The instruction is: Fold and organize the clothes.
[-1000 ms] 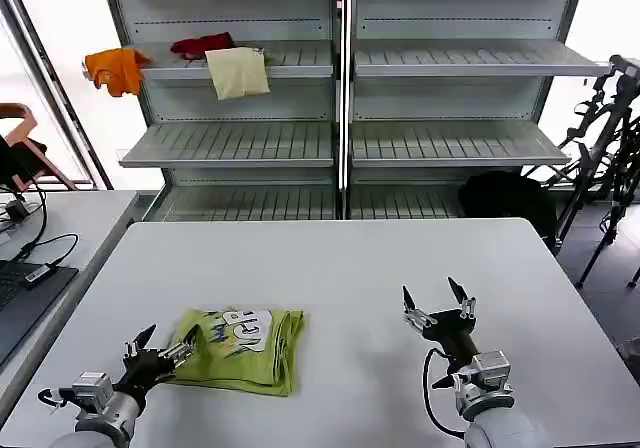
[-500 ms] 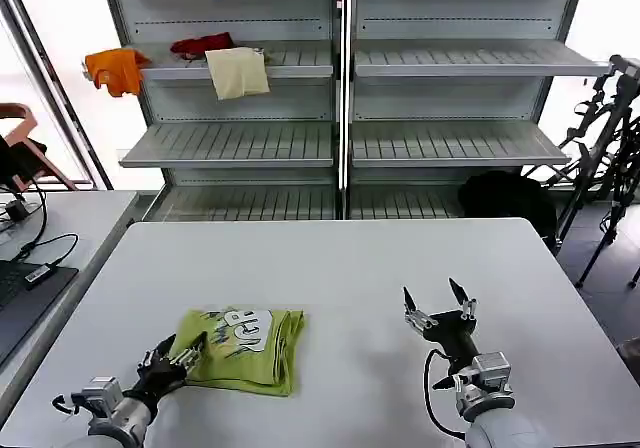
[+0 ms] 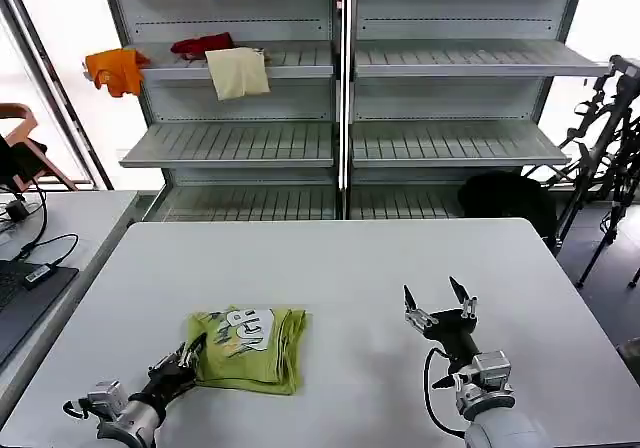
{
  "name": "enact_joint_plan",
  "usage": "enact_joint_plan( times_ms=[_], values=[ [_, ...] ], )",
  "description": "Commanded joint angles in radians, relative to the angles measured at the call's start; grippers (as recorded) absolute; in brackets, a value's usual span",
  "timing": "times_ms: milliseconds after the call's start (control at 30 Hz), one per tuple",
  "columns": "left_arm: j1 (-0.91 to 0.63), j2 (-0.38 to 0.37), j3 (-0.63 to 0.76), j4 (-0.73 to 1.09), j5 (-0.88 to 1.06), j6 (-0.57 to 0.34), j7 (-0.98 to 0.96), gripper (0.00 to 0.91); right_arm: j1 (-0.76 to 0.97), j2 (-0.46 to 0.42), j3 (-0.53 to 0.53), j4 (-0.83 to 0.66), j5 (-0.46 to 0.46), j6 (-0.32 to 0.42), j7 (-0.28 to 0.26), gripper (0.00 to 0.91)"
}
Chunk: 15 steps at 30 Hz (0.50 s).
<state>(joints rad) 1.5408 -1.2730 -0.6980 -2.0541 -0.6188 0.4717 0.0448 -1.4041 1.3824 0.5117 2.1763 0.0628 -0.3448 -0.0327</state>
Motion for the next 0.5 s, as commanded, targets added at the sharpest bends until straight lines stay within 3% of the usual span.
enact_joint_plan(
  times_ms=[33,300,500],
  values=[
    [0.002,-0.002,-0.014,0.001,0.123,-0.101,0.023,0.0,0.0,0.0,0.0,0.0,0.0,0.0,0.002,0.907],
    [0.004,0.043,-0.128,0.001,0.288,-0.163,0.083,0.0,0.002,-0.004,0.006,-0.007,0.007,0.009,0.0,0.907],
    [-0.027,0.125,-0.276,-0.004,0.278,-0.132,0.123,0.0,0.002,-0.016,0.007,0.005,0.018,0.006,-0.004,0.907]
  ],
)
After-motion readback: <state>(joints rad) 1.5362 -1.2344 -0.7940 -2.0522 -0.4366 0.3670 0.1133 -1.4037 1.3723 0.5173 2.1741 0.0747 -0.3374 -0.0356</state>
